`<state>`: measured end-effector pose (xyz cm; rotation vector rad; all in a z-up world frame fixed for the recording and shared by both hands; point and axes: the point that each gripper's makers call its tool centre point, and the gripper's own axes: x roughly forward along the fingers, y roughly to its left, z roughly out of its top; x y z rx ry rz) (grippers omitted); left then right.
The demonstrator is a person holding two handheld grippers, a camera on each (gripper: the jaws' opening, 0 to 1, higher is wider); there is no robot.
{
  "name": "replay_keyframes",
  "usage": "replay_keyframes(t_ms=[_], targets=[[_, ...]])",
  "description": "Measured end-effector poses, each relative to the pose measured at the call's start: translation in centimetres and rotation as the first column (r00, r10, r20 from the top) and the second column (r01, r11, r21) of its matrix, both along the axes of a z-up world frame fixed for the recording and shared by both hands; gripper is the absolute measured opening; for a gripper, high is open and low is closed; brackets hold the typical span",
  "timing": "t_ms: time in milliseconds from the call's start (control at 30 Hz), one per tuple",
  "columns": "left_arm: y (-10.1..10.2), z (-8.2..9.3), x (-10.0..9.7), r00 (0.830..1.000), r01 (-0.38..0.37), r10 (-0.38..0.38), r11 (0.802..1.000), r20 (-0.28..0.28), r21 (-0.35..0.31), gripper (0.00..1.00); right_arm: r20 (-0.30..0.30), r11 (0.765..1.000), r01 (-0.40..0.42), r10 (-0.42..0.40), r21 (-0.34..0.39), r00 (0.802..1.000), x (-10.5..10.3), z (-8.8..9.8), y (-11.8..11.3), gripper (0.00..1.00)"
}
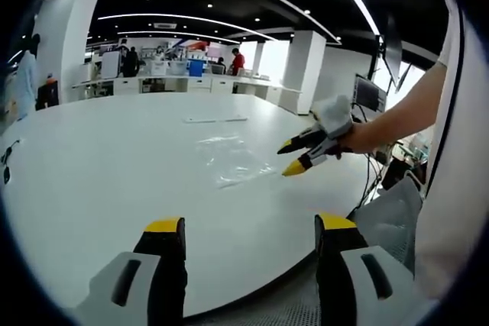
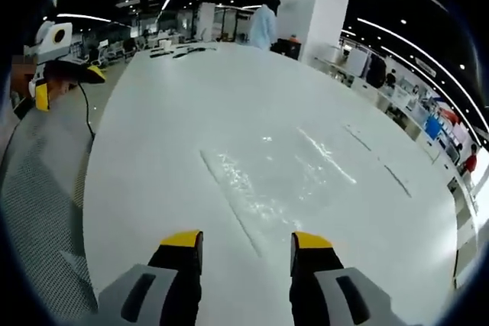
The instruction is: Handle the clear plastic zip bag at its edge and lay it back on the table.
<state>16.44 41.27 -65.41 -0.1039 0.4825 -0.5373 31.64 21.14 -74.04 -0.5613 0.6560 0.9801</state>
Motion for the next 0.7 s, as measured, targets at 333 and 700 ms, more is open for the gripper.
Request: replay_keyframes(t_ms=[333,700], targets=[[0.0,0.0,0.1,1.000,-0.007,0.007,1.000,-0.006,0.001,0.67,0.012,0.994,-0.065,0.066,-0.090,0.998,0.6,-1.1,0.1,0.33],[-1.2,1.3,0.2,1.000,-0.012,0.012,1.000,-0.010,0.000,0.67,0.010,0.980,-0.115,0.118,-0.160,0.993,1.0,-1.9,-0.2,0.17]])
